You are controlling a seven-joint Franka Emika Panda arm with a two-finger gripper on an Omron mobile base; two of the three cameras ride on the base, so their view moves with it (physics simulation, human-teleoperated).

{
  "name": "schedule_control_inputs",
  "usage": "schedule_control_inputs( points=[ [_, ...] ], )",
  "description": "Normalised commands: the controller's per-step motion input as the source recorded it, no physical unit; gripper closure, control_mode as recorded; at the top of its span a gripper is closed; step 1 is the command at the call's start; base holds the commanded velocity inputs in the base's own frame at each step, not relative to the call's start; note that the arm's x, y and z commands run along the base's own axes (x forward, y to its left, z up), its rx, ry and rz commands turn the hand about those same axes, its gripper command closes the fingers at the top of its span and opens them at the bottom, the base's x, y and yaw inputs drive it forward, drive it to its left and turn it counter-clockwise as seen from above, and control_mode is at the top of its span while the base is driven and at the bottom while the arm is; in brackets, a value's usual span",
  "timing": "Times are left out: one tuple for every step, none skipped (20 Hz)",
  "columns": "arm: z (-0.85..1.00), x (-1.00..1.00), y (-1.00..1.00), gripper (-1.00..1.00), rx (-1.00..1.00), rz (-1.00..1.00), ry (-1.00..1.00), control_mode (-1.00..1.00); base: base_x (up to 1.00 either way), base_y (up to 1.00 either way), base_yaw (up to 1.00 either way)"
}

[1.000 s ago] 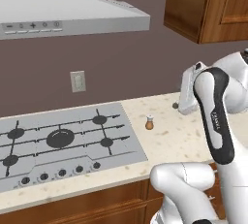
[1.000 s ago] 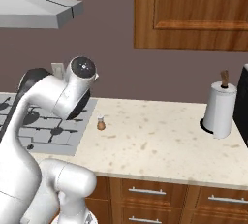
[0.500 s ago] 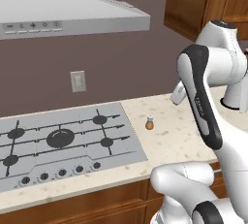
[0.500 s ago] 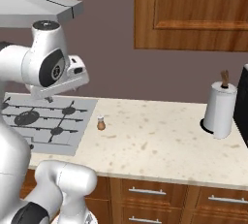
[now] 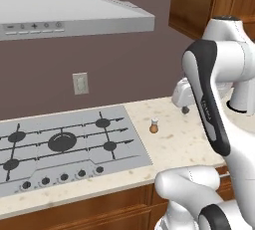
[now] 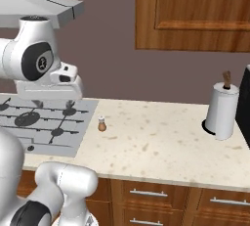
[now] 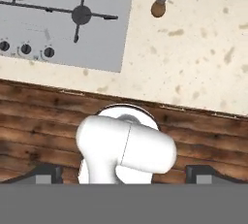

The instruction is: Take 2 condiments from the cabinet and move them on the counter near the stove.Make sure the condiments are lined up with each other, next to each other.

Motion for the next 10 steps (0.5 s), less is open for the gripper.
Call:
schedule_control_inputs(
  points=[
    [-0.13,-0.29,0.00,-1.00,0.00,-0.53,0.09,-1.00,0.00,0.00,0.00],
    [-0.11,-0.27,0.00,-1.00,0.00,-0.52,0.09,-1.00,0.00,0.00,0.00],
    [-0.11,-0.26,0.00,-1.00,0.00,-0.51,0.08,-1.00,0.00,0.00,0.00],
    [-0.09,-0.29,0.00,-1.00,0.00,-0.50,0.07,-1.00,0.00,0.00,0.00],
    [-0.07,-0.33,0.00,-1.00,0.00,-0.48,0.05,-1.00,0.00,0.00,0.00],
    [-0.06,-0.29,0.00,-1.00,0.00,-0.44,0.03,-1.00,0.00,0.00,0.00],
    [-0.04,-0.21,0.00,-1.00,0.00,-0.37,0.00,-1.00,0.00,0.00,0.00],
    [-0.06,-0.22,0.00,-1.00,0.00,-0.25,0.00,-1.00,0.00,0.00,0.00],
    [-0.05,-0.29,0.00,-1.00,0.00,-0.09,-0.01,-1.00,0.00,0.00,0.00],
    [-0.14,-0.32,0.00,-1.00,0.00,-0.03,-0.04,-1.00,0.00,0.00,0.00]
  ],
)
